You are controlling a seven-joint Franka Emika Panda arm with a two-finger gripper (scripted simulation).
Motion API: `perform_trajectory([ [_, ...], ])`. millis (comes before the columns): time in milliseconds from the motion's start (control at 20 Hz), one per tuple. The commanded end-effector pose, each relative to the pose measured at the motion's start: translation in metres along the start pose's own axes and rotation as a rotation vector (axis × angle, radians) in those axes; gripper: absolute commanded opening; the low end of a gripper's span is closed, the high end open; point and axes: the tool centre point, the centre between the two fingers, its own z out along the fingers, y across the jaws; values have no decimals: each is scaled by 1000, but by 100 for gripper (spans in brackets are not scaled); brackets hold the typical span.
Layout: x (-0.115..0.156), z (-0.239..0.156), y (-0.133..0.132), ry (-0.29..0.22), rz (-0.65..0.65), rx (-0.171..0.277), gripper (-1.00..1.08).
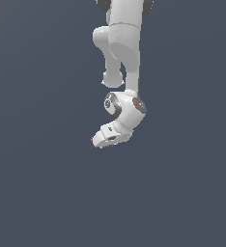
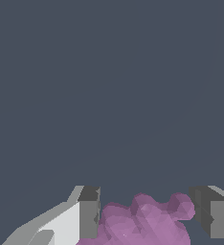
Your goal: Pick up the object and move it to a goal position.
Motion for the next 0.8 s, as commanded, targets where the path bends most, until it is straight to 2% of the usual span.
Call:
perform_trajectory([
  [0, 0, 0, 0, 0, 0, 0, -100],
  [450, 0, -2, 0, 0, 0, 0, -100],
  [750, -3, -20, 4, 1, -1, 0, -100],
])
